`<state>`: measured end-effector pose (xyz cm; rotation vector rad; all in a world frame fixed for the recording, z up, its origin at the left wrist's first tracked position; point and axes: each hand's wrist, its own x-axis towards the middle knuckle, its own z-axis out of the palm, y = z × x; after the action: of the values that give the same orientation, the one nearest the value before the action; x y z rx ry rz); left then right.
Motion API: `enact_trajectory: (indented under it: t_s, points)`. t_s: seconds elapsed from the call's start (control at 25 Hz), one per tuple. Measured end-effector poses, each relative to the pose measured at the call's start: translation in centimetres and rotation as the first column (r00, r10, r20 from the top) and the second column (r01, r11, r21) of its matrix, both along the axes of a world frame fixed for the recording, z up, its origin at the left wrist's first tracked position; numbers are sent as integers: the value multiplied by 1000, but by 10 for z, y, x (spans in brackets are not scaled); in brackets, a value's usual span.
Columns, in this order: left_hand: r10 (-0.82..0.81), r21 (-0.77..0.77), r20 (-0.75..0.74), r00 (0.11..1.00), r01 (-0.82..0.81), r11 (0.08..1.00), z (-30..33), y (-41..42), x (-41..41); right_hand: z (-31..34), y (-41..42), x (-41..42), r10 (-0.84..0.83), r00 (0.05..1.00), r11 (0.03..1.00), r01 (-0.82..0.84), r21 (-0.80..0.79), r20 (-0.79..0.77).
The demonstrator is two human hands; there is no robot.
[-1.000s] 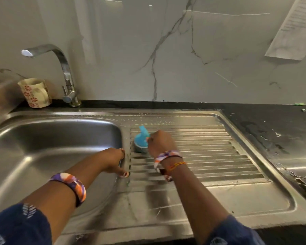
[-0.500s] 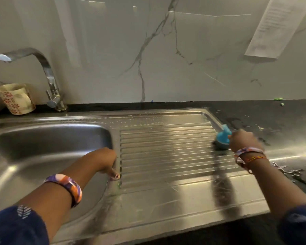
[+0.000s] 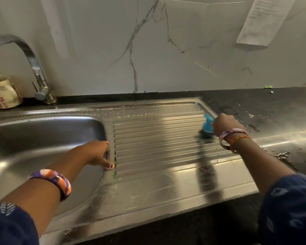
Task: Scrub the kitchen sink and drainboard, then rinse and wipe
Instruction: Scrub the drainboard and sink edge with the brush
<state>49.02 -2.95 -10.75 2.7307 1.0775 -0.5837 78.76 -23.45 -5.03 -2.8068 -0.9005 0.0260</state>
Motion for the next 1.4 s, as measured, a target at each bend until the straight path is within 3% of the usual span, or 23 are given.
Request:
enact_trajectory:
  t_s: [0.08, 0.16, 0.32, 0.4, 0.48, 0.56, 0.68, 0.84, 1.04, 1.16, 1.28, 1.4]
  points:
    - [8, -20, 17, 1000, -8, 1000, 0, 1, -1, -7, 13, -15, 171, 977, 984, -163, 74, -124]
    - [4, -36, 33, 999, -3, 999, -1, 0, -2, -9, 15, -15, 186, 970, 980, -173, 97, -153]
    - [-14, -71, 102, 995, 21, 997, -4, -2, -8, -5, -12, 11, -167, 986, 986, 166, 29, 16]
    - [-7, -94, 125, 992, 19, 995, -5, -2, -10, 1, -14, 13, -248, 968, 967, 249, 47, -27]
    - [-6, -91, 115, 993, 16, 996, -4, -1, -9, 2, 2, -4, -158, 981, 982, 168, 89, -109]
    - [-12, -65, 95, 995, 18, 998, -3, -1, -7, -7, 30, -43, 53, 990, 991, -36, 131, -131]
    - [3, -50, 77, 997, 1, 999, -2, 1, -5, -32, 71, -133, 358, 919, 917, -311, 251, -165]
    - [21, -55, 97, 995, -16, 998, -2, 1, -6, -34, 89, -177, 500, 852, 850, -448, 278, -156]
    - [10, -82, 92, 996, -3, 997, -2, -1, -9, -33, 34, -77, 291, 955, 936, -273, 222, -50]
    - [2, -71, 89, 996, 4, 997, 0, -1, -11, -25, -12, -10, 13, 999, 990, -18, 138, 38]
    - [-2, -76, 96, 995, 10, 997, 1, -3, -10, -18, -36, 20, -223, 975, 965, 220, 142, 2]
    - [7, -80, 72, 997, -1, 997, 2, 0, -8, -20, -12, -19, -143, 990, 978, 142, 154, 0]
